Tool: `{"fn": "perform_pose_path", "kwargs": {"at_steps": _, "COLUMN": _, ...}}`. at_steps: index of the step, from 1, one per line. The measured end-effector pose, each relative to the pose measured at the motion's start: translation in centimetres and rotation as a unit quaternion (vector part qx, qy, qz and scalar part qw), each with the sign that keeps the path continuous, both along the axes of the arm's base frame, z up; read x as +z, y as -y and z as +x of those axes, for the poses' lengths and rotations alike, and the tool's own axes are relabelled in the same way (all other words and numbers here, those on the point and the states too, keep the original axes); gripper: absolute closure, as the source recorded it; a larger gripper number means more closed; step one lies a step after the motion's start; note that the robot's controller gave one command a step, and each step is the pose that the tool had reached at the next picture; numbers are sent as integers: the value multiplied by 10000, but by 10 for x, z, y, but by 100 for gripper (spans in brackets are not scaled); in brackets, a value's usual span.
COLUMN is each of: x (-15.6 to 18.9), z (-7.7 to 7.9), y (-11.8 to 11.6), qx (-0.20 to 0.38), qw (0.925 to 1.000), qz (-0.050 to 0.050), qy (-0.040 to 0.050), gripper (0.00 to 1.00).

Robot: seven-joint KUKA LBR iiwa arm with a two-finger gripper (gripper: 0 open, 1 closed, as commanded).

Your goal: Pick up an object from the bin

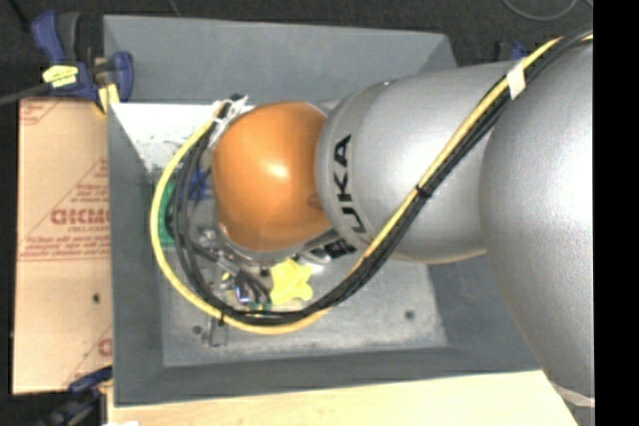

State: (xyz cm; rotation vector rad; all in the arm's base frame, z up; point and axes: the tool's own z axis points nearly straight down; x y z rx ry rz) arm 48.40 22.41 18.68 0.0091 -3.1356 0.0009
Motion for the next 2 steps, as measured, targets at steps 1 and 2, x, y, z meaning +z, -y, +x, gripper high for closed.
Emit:
{"fn": "perform_pose_path", "kwargs": {"at_steps": 1, "x": 5, "z": 2, "y": 1, "qx": -28, "qw": 10000, "qz": 11, "qy": 38, "gripper": 0}}
{"fn": "perform_pose_path", "kwargs": {"at_steps": 2, "x": -49, "z": 26, "y": 41, "qx": 650, "qw": 9979, "qz": 11, "qy": 41, "gripper": 0}}
